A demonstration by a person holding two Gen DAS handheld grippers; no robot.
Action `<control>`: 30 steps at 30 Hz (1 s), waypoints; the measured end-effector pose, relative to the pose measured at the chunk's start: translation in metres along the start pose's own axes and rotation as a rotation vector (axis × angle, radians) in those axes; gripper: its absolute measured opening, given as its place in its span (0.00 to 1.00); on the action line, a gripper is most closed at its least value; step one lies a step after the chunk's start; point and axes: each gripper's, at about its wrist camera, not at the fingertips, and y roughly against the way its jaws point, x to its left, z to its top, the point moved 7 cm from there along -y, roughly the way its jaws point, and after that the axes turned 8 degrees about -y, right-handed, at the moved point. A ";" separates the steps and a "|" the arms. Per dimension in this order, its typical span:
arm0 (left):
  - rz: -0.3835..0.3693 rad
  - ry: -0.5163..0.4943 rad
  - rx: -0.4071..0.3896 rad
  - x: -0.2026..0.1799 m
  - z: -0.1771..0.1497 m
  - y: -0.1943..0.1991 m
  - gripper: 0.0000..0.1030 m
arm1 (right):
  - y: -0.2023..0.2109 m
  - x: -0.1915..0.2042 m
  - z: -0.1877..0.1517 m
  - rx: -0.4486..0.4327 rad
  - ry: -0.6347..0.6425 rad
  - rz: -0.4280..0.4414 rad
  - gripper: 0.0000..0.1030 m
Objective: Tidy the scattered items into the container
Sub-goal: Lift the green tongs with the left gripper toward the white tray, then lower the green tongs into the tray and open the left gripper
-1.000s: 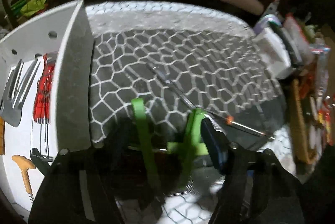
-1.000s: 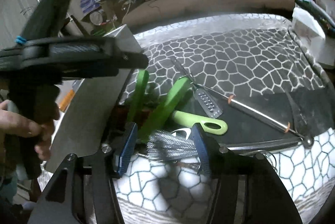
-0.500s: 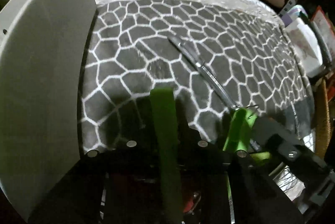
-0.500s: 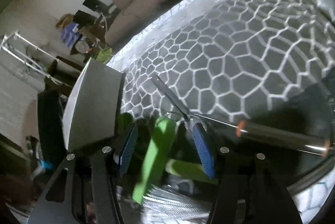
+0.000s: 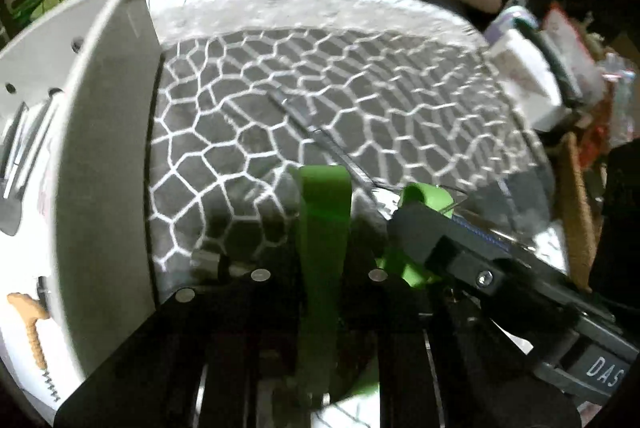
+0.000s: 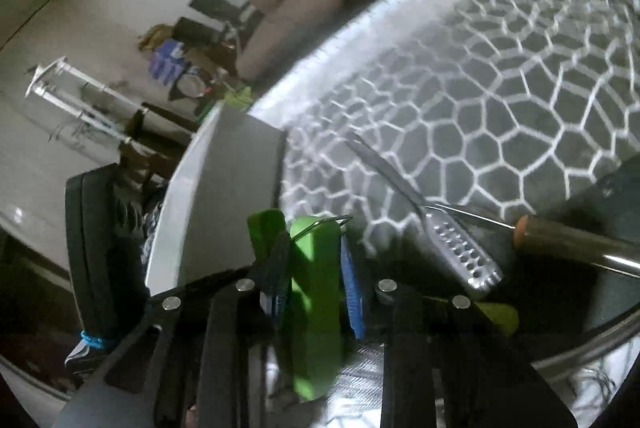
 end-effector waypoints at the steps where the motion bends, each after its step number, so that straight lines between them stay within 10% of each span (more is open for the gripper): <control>1: -0.005 -0.003 -0.006 -0.002 0.000 0.006 0.13 | 0.007 0.008 -0.002 -0.013 0.025 0.000 0.24; 17: -0.027 0.020 -0.221 -0.006 -0.005 0.186 0.13 | 0.112 0.167 -0.040 -0.173 0.314 0.008 0.26; 30: 0.059 0.119 -0.261 0.125 -0.042 0.260 0.14 | 0.046 0.294 -0.087 -0.086 0.392 0.107 0.26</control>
